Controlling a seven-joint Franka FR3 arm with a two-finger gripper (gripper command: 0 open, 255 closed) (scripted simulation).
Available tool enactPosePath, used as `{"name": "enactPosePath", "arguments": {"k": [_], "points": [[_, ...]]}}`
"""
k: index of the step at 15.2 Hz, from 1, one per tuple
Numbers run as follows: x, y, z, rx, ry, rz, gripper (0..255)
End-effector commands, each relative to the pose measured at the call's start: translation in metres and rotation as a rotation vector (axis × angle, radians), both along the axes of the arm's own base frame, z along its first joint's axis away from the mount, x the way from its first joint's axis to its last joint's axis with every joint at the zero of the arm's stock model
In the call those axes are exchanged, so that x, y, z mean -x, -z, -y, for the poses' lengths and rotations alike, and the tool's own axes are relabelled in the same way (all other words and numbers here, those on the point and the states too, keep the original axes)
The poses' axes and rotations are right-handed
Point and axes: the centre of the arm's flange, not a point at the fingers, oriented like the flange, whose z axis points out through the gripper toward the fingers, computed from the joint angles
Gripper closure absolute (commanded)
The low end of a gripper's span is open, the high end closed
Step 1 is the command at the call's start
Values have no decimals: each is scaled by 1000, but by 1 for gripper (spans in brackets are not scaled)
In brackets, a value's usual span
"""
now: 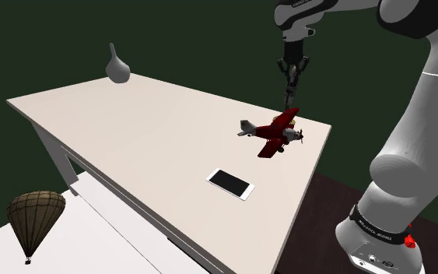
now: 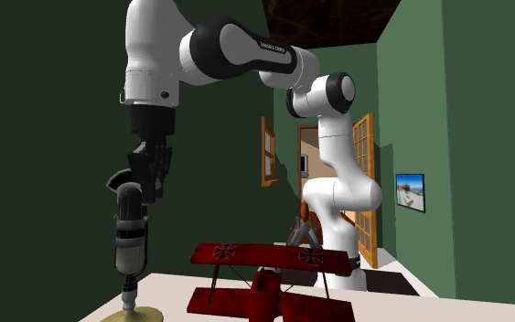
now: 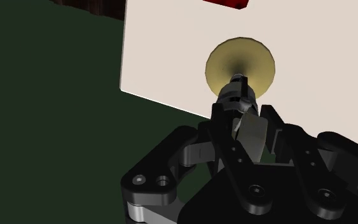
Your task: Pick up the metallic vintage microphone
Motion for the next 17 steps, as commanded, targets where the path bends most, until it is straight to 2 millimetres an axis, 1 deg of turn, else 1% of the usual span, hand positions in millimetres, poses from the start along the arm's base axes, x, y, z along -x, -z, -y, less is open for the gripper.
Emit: {"name": "enactPosePath", "arguments": {"k": [1, 5, 17], "points": [[0, 0, 0, 0, 0, -1, 255], [1, 0, 0, 0, 0, -1, 255], [1, -63, 0, 0, 0, -1, 255]]}}
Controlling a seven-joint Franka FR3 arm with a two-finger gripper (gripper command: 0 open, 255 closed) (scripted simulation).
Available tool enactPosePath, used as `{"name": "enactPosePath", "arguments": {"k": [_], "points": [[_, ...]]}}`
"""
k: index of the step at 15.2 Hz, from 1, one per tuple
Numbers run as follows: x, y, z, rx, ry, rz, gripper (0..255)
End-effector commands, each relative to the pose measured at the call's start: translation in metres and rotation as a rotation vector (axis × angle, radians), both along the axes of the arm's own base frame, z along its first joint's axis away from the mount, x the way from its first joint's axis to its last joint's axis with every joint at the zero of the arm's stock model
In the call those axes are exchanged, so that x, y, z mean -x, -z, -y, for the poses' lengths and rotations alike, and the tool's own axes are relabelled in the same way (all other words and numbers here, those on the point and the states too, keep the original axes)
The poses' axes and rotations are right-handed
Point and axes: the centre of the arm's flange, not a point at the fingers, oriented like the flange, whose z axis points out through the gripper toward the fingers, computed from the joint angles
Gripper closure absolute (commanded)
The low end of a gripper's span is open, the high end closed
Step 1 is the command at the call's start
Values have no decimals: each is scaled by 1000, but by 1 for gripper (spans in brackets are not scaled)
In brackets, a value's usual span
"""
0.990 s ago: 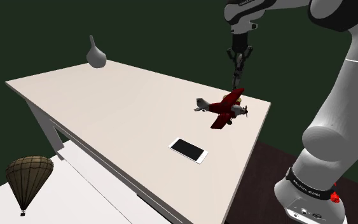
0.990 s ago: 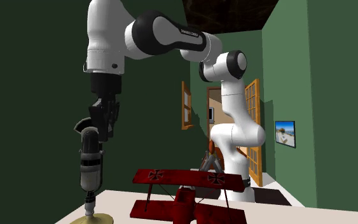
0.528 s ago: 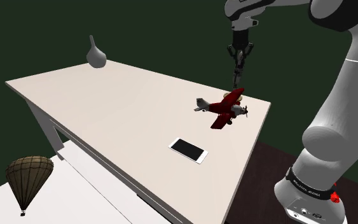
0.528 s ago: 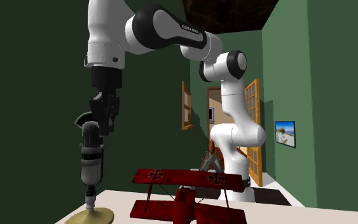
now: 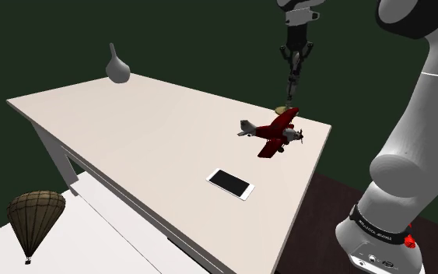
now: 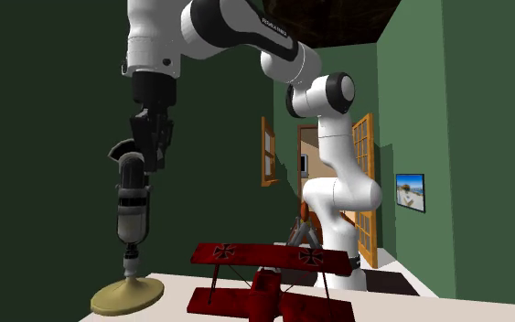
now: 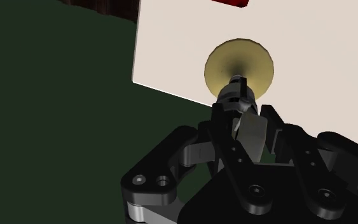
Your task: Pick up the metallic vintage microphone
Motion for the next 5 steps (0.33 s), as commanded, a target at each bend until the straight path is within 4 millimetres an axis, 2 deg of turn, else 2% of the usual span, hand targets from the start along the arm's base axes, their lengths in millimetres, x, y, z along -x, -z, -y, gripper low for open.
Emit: {"name": "enactPosePath", "arguments": {"k": [1, 3, 5], "points": [[-1, -10, 1, 0, 0, 0, 255], [-1, -21, 1, 0, 0, 0, 255], [-1, -22, 1, 0, 0, 0, 255]]}}
